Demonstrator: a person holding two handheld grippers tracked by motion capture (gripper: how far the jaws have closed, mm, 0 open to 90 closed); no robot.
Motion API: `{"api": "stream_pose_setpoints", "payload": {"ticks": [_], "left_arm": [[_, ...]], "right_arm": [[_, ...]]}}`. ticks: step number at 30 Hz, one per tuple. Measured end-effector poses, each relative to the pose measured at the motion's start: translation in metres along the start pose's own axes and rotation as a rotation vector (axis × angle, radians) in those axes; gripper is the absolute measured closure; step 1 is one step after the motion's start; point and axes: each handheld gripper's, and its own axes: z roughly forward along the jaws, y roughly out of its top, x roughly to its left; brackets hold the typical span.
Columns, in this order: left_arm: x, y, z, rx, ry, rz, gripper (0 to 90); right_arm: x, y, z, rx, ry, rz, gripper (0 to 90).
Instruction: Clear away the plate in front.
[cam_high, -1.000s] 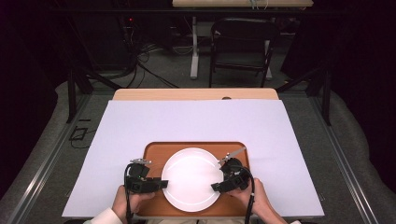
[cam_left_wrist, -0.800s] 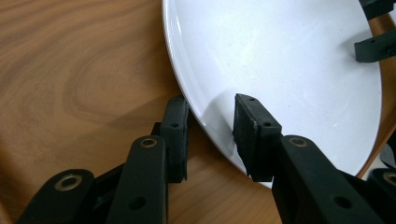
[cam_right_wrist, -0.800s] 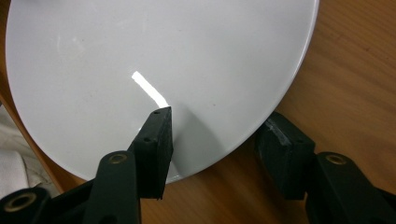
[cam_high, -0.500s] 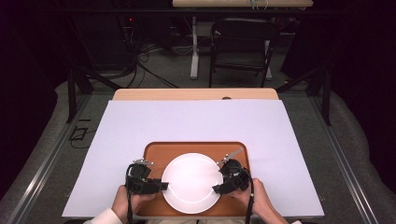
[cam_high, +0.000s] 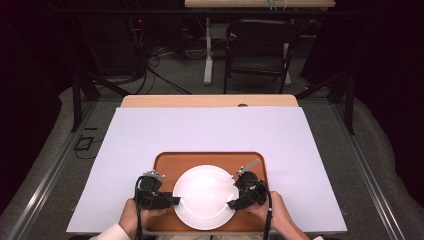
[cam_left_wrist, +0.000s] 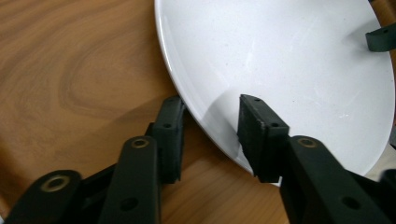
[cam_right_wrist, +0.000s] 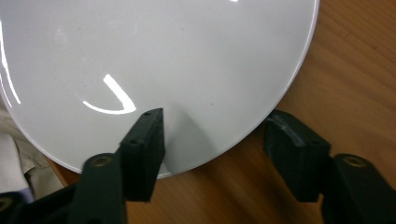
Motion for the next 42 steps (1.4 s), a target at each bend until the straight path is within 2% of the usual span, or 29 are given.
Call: {"api": "stream_pose_setpoints", "payload": {"ticks": [4,6,9,11,14,17,18,21,22,24,30,34,40,42], "left_arm": [[-0.003,0.002,-0.004,-0.021,0.017,0.010,42.2],[-0.004,0.003,-0.007,-0.040,0.014,0.015,38.8],[-0.008,0.006,-0.013,-0.068,0.030,0.052,31.7],[-0.011,0.007,-0.017,-0.083,0.068,0.085,27.7],[-0.015,0.008,-0.024,-0.101,0.102,0.123,21.3],[-0.018,0.007,-0.033,-0.130,0.123,0.156,16.5],[-0.018,0.007,-0.037,-0.144,0.138,0.177,15.6],[-0.019,0.003,-0.048,-0.197,0.168,0.204,12.5],[-0.019,0.002,-0.051,-0.212,0.161,0.220,11.5],[-0.017,-0.002,-0.058,-0.230,0.184,0.229,10.1],[-0.007,-0.014,-0.076,-0.283,0.189,0.210,6.1],[0.002,-0.024,-0.087,-0.314,0.214,0.204,4.3],[0.017,-0.041,-0.098,-0.341,0.265,0.180,3.7],[0.021,-0.044,-0.101,-0.344,0.270,0.168,3.7]], "right_arm": [[0.000,0.000,-0.005,-0.026,-0.016,0.005,22.1],[-0.002,-0.001,-0.008,-0.036,-0.022,0.005,17.5],[-0.005,-0.002,-0.014,-0.063,-0.028,0.000,14.2],[-0.006,-0.003,-0.019,-0.087,-0.036,-0.010,11.7],[-0.006,-0.005,-0.028,-0.121,-0.058,-0.031,0.0],[-0.005,-0.006,-0.037,-0.172,-0.074,-0.065,0.0],[-0.004,-0.007,-0.041,-0.189,-0.080,-0.065,0.0],[-0.004,-0.009,-0.050,-0.233,-0.088,-0.083,0.0],[-0.004,-0.011,-0.053,-0.245,-0.090,-0.083,0.0],[-0.005,-0.014,-0.059,-0.267,-0.100,-0.085,0.0],[-0.011,-0.026,-0.078,-0.348,-0.129,-0.074,0.0],[-0.016,-0.039,-0.090,-0.397,-0.153,-0.052,0.0],[-0.028,-0.070,-0.104,-0.414,-0.207,-0.006,0.0],[-0.033,-0.082,-0.108,-0.413,-0.217,0.015,0.0]]}}
